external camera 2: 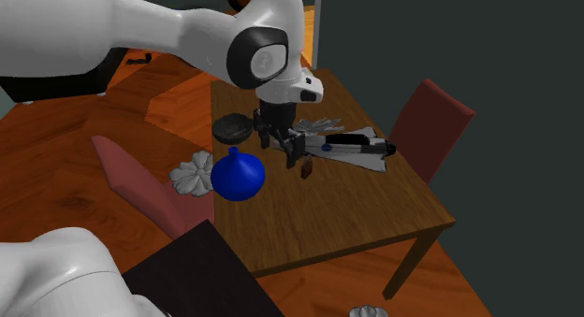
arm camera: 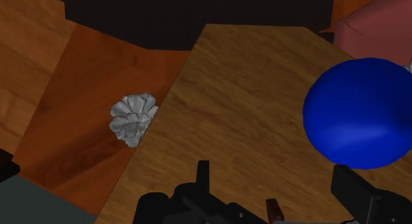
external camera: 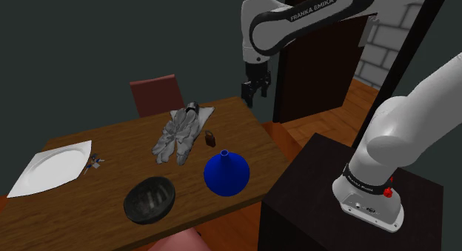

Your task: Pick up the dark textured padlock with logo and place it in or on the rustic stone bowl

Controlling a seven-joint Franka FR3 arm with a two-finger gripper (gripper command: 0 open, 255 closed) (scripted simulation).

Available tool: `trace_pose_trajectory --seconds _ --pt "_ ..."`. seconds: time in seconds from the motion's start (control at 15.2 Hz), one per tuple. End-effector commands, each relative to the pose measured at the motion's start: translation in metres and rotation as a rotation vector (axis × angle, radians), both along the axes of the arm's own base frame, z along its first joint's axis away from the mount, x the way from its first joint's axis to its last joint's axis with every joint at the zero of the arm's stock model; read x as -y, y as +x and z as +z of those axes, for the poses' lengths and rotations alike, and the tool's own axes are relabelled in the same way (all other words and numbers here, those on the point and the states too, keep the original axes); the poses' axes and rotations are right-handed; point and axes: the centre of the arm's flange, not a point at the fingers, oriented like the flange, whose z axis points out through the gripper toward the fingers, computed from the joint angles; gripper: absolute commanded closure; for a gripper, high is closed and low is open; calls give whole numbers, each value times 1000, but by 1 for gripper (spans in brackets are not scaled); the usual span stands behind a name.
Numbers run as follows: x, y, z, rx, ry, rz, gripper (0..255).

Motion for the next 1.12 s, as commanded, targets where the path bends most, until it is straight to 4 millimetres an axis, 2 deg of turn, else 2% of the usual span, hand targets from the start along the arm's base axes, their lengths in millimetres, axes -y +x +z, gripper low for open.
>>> trace_pose_trajectory --seconds 0.0,1.06 --pt "-7 14 -19 6 -1 8 0" --pt "-81 147 -161 45 -18 70 0"
